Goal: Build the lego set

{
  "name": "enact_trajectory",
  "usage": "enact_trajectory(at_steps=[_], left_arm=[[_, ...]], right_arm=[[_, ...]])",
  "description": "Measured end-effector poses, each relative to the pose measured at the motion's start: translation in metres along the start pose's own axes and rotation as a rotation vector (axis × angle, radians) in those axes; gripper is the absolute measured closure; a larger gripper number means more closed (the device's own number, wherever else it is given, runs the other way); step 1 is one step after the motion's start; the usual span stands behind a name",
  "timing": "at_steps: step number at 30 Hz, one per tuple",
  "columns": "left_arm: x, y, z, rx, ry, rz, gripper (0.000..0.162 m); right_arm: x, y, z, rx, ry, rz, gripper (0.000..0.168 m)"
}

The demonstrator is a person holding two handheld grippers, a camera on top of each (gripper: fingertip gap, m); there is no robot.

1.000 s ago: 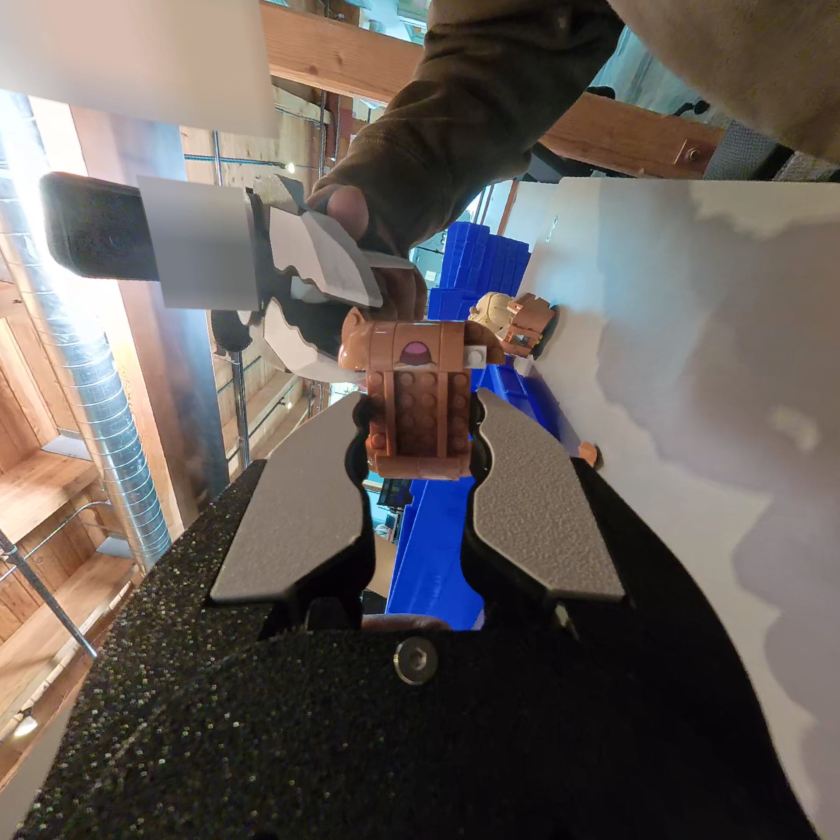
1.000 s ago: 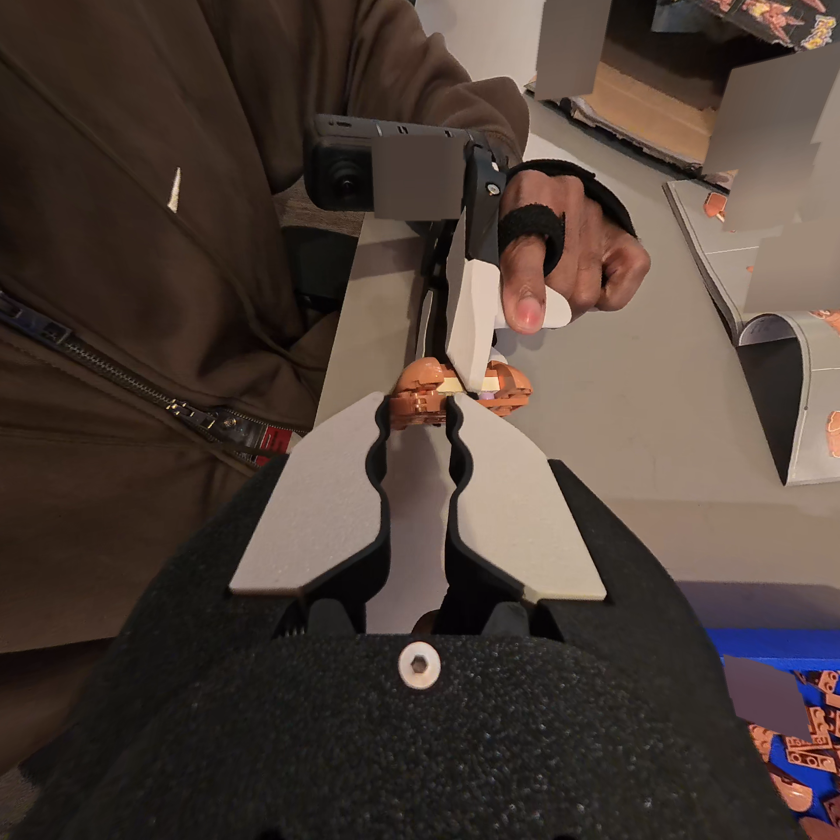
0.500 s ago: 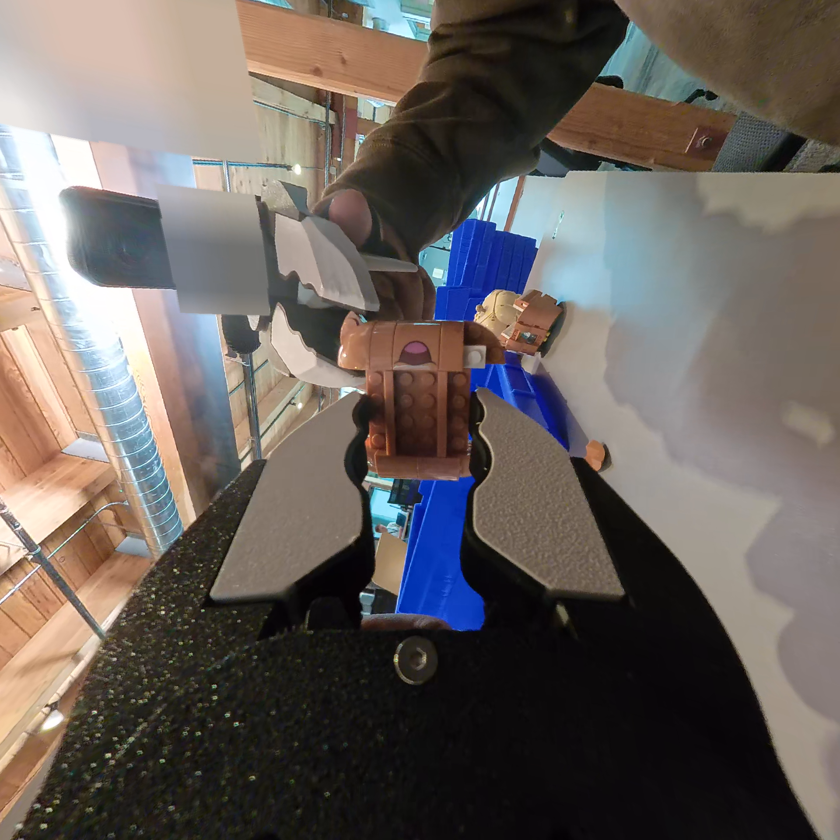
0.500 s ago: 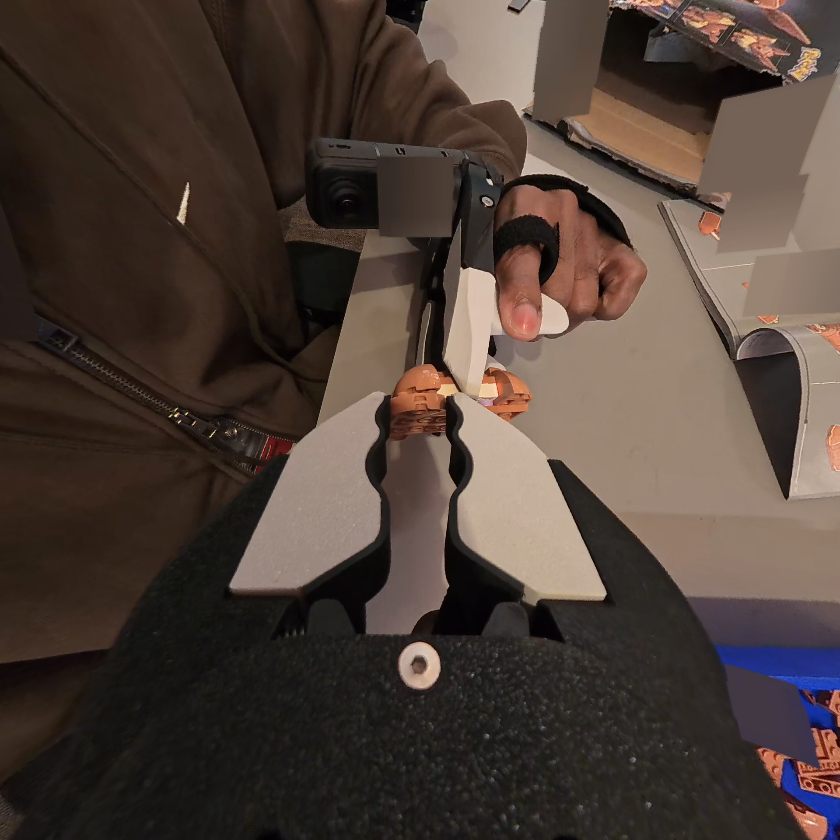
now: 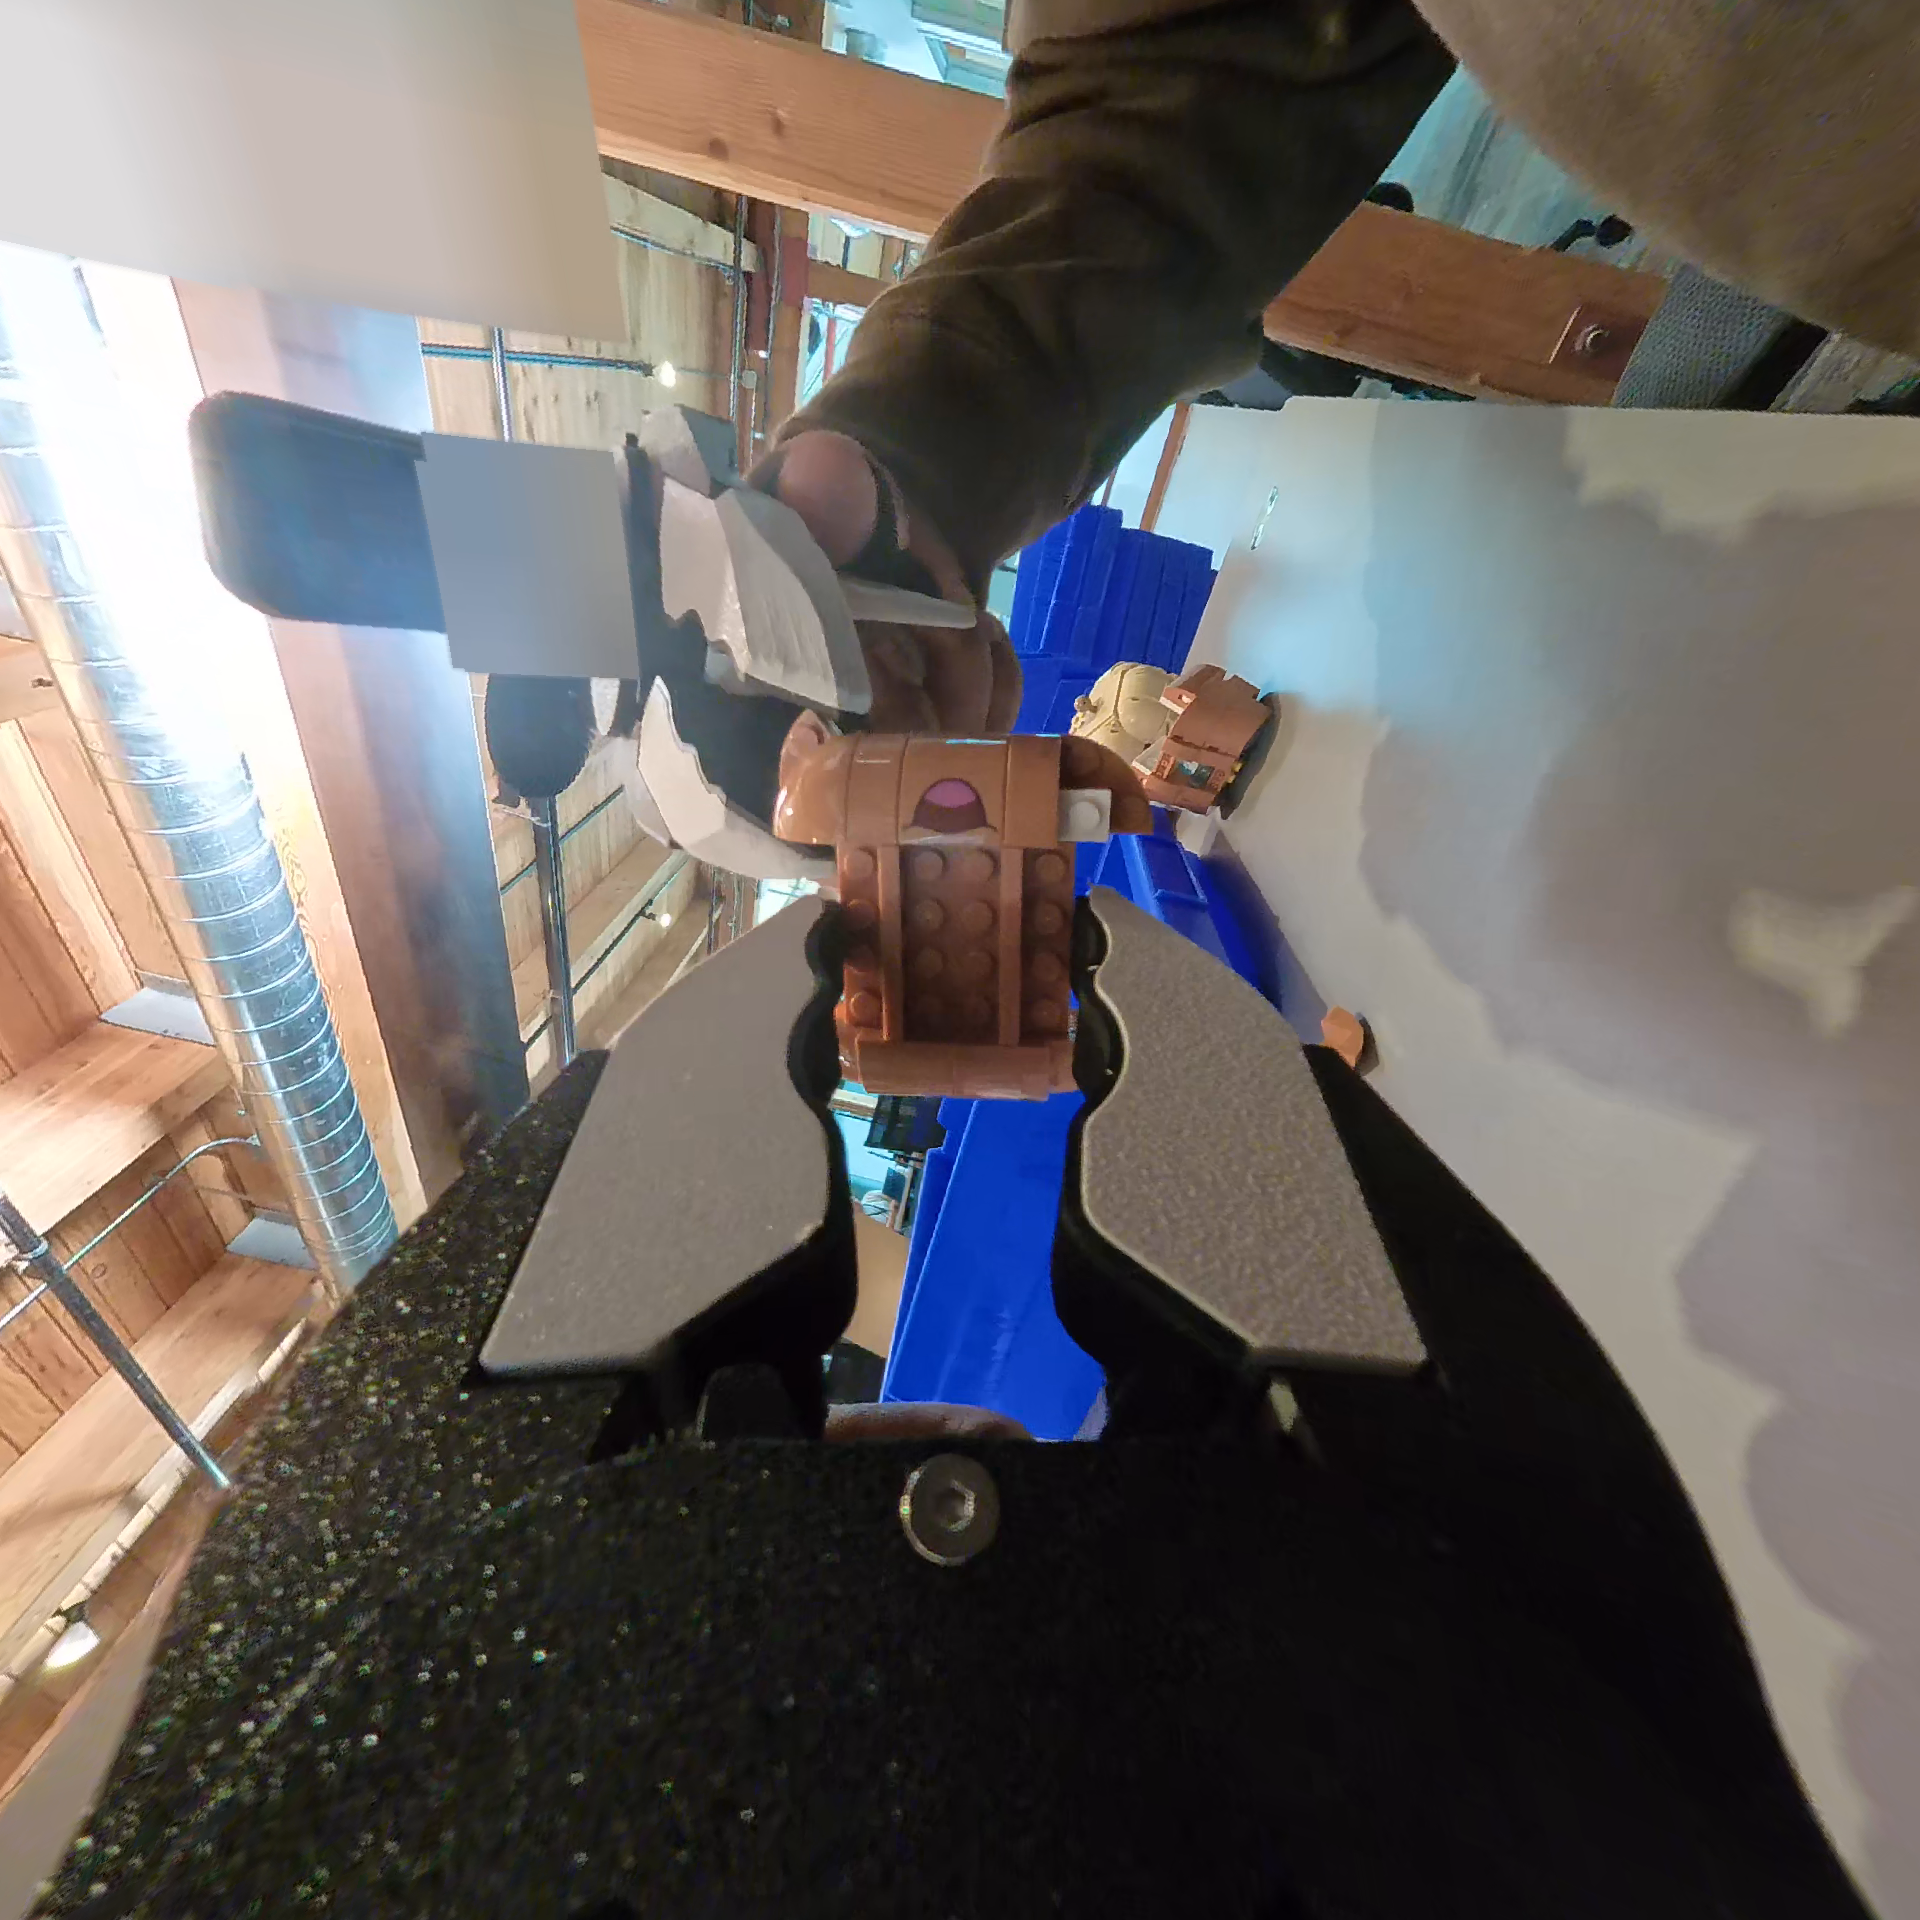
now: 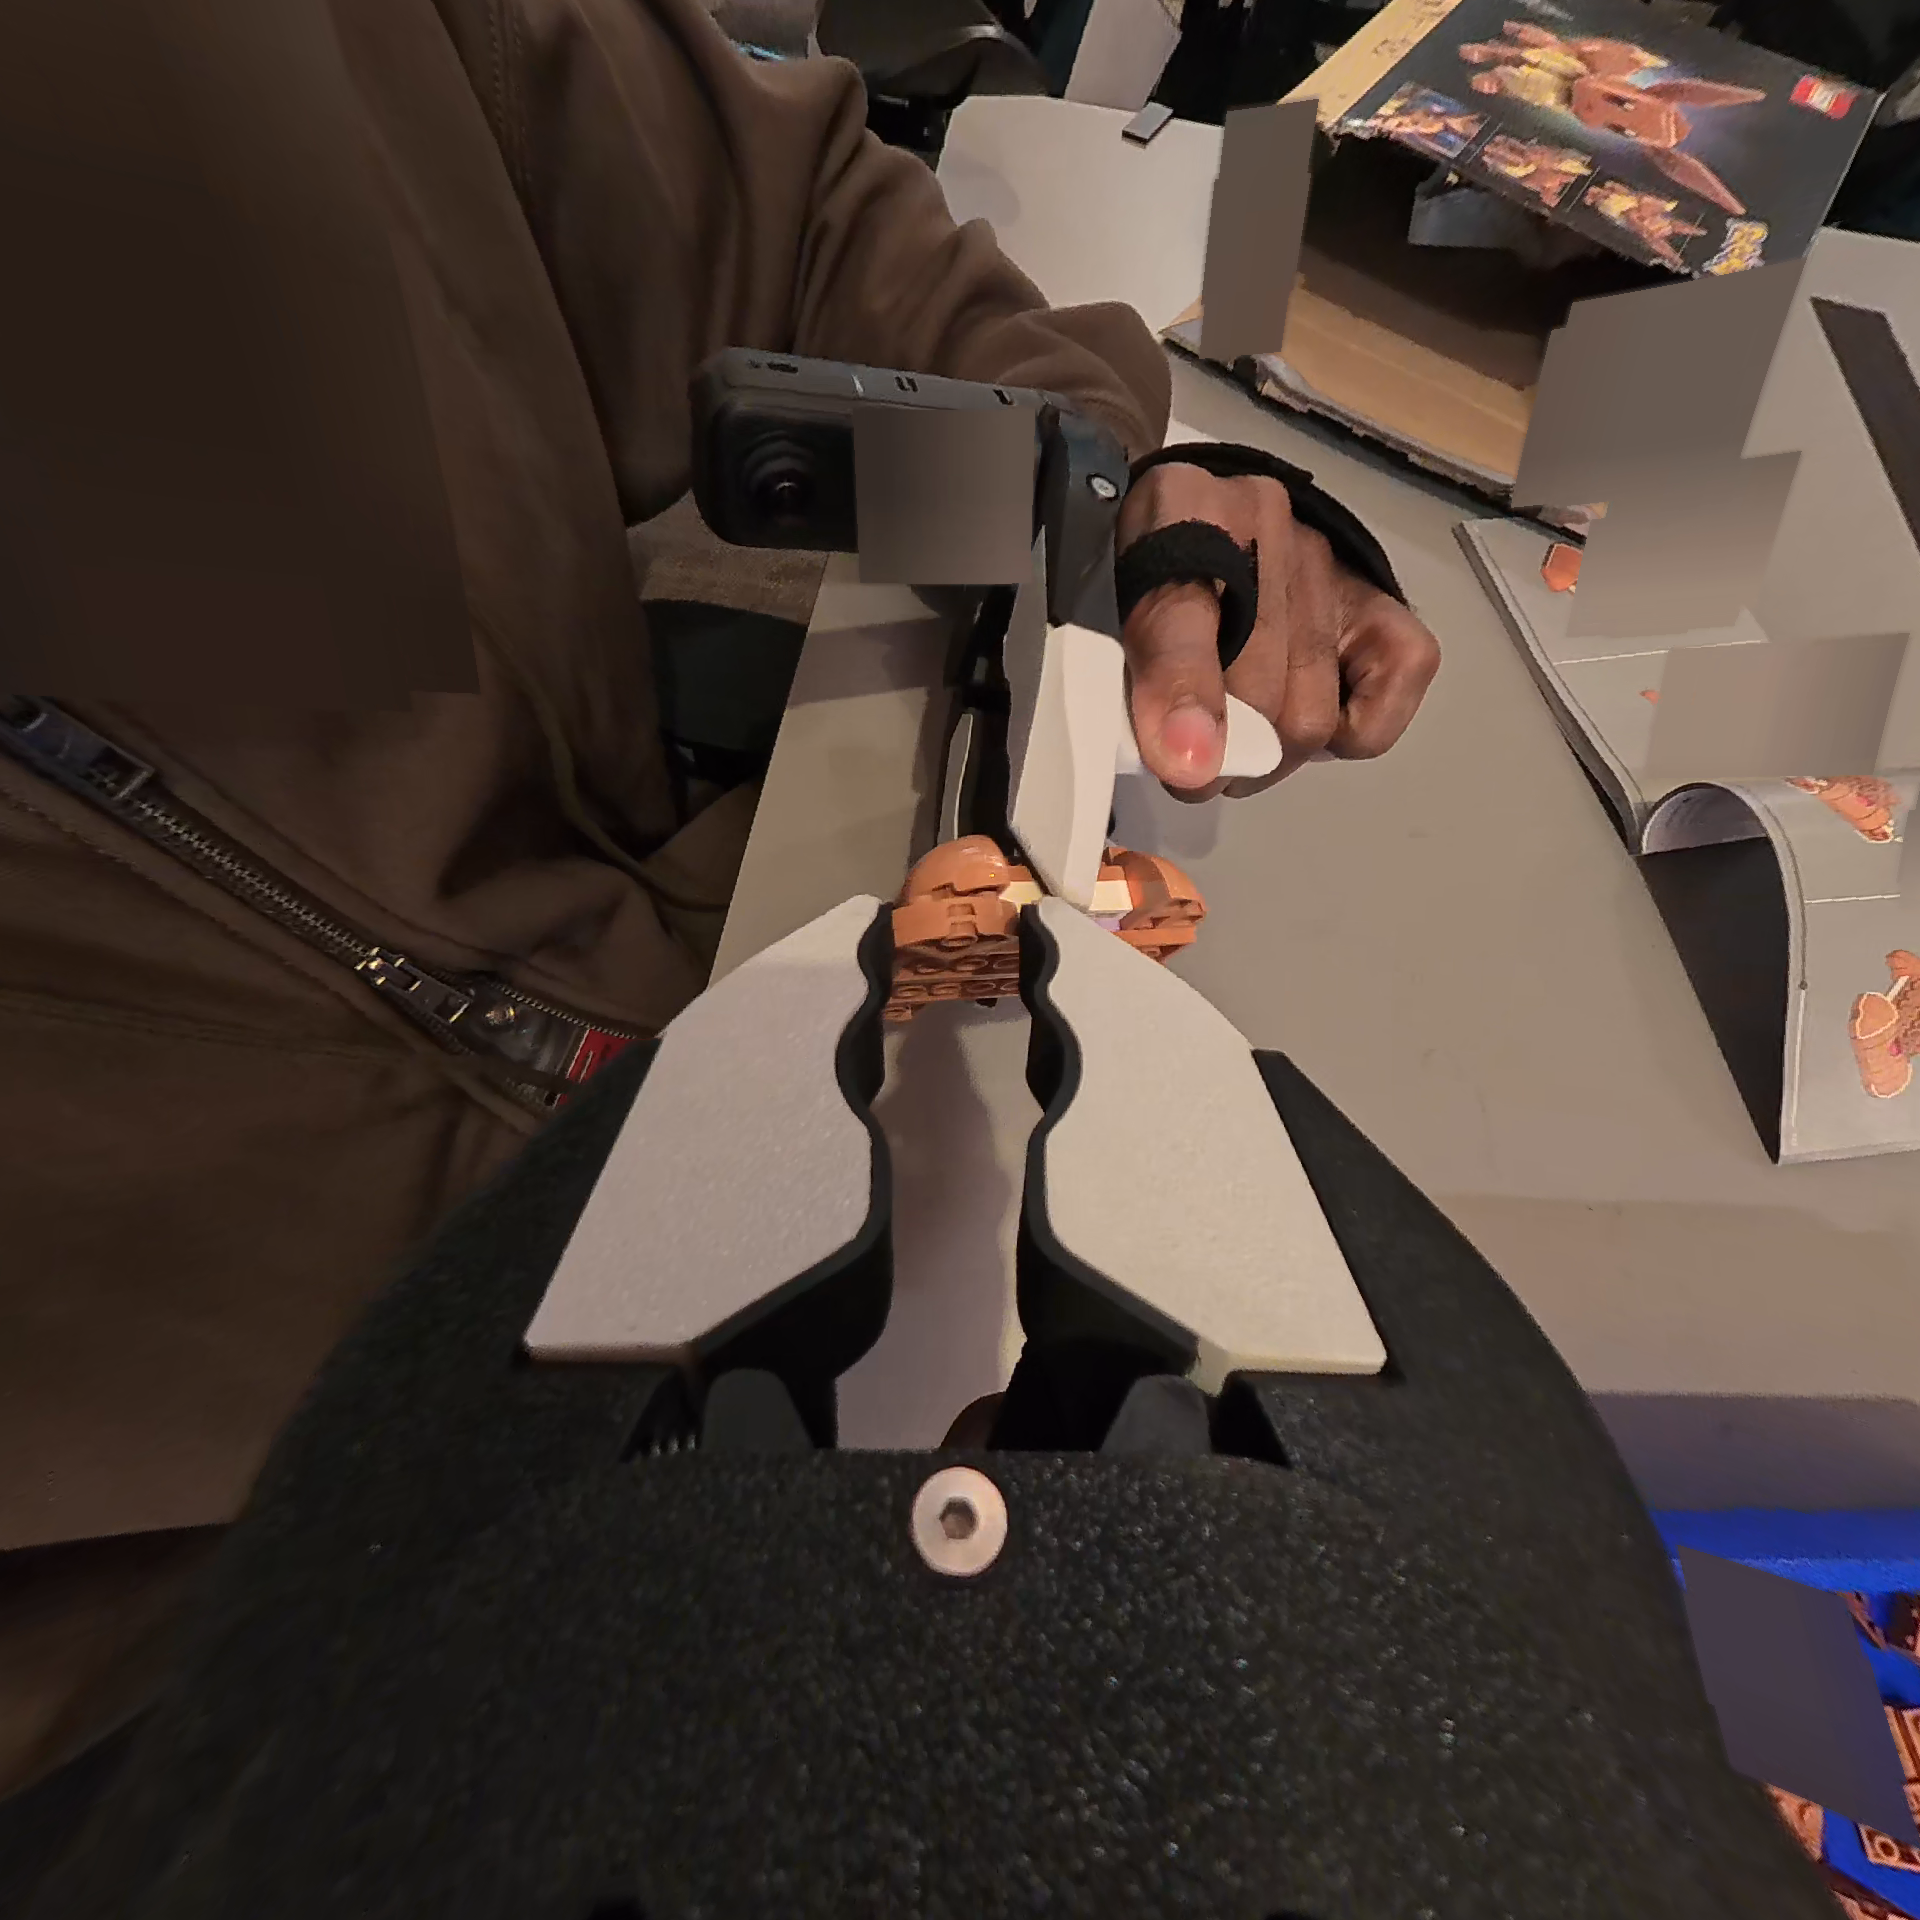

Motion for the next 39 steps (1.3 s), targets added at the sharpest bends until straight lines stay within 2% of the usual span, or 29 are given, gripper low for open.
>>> enact_trajectory(at_steps=[13,26,30,33,35,39], left_arm=[[0.010,0.000,0.002,-0.029,-0.038,0.109,0.120],[0.010,0.007,0.003,0.005,-0.042,0.104,0.120],[0.008,0.026,0.010,0.079,-0.045,0.124,0.120],[0.005,0.038,0.014,0.129,-0.044,0.144,0.120],[0.001,0.042,0.013,0.148,-0.038,0.159,0.120],[-0.005,0.048,0.010,0.165,-0.013,0.190,0.120]], right_arm=[[-0.007,-0.006,0.004,-0.164,0.152,0.037,0.146],[-0.006,0.002,0.002,-0.158,0.200,0.058,0.146],[-0.009,0.028,0.021,-0.110,0.335,0.010,0.144],[-0.001,0.064,0.043,-0.030,0.495,-0.021,0.144],[0.014,0.095,0.059,0.009,0.614,-0.068,0.145],[0.065,0.150,0.085,0.085,0.732,-0.217,0.146]])
Point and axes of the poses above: each gripper's, where its closed fingertips meet, z back along the fingers, y out of its underside, x = y × z across the jaws, the point moved 4 cm from there along z, back along the fingers, and after that the axes turned 13 degrees about z, right-handed, at the moved point
